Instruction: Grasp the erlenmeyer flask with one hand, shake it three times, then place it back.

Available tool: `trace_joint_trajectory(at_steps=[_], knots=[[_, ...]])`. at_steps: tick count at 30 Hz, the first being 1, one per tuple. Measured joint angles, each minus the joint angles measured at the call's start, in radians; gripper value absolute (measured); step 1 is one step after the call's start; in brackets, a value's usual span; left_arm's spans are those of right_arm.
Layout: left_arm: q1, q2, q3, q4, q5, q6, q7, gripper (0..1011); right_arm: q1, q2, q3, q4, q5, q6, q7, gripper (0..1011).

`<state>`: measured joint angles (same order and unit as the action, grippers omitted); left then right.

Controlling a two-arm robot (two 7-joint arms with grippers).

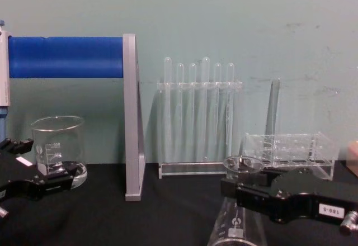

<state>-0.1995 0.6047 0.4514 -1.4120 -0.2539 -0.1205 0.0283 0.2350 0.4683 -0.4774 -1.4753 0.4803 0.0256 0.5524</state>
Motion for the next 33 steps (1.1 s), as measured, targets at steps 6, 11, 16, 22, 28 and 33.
trace_joint_trajectory(at_steps=[6,11,16,22,28,33], knots=[[0.0,0.0,0.0,0.0,0.0,0.0,0.0,1001,0.0,0.0,0.0,-0.001,-0.001,0.0,0.0,452],[0.0,0.0,0.0,0.0,0.0,0.0,0.0,1001,-0.001,0.0,0.0,-0.001,-0.002,0.0,0.0,451],[0.0,0.0,0.0,0.0,0.0,0.0,0.0,1001,-0.001,0.0,0.0,-0.002,-0.003,0.0,0.0,451],[0.0,0.0,0.0,0.0,0.0,0.0,0.0,1001,-0.001,0.0,0.0,-0.002,-0.003,0.0,0.0,451],[0.0,0.0,0.0,0.0,0.0,0.0,0.0,1001,-0.001,0.0,0.0,-0.002,-0.004,0.0,0.0,453],[0.0,0.0,0.0,0.0,0.0,0.0,0.0,1001,-0.002,0.0,0.0,-0.001,-0.005,0.002,0.0,574]])
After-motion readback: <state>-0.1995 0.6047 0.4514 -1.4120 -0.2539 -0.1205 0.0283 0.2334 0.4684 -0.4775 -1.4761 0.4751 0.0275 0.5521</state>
